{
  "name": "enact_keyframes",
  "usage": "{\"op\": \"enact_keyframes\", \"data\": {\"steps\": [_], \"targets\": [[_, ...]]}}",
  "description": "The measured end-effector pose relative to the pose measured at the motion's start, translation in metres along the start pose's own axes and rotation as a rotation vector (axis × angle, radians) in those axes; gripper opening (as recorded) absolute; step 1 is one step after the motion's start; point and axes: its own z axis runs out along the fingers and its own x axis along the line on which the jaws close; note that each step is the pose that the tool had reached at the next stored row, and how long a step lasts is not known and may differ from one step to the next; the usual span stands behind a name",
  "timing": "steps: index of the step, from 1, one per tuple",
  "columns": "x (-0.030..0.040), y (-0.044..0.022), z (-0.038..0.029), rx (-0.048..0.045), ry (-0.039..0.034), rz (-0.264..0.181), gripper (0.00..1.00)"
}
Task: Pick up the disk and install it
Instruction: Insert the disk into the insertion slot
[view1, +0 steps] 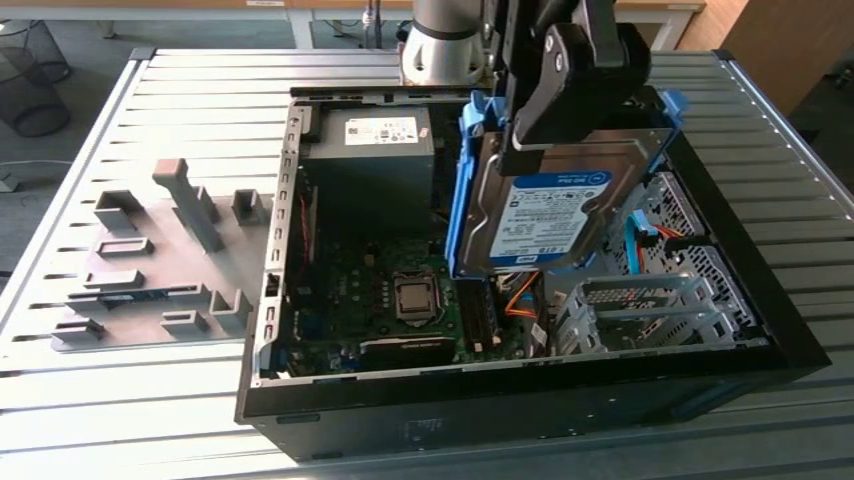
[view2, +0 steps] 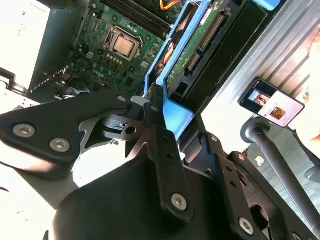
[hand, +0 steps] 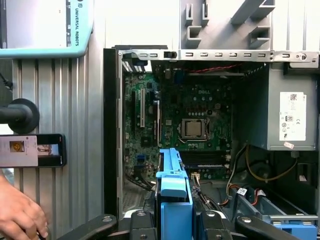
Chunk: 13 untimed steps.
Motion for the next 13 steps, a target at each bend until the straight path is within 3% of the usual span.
{"op": "enact_keyframes", "data": {"steps": [9, 13], "targets": [[0.0012, -0.0244, 0.0012, -0.0015, 0.0004, 0.000, 0.36], [0.0120, -0.0279, 0.0021, -0.0014, 0.0004, 0.000, 0.36]]}}
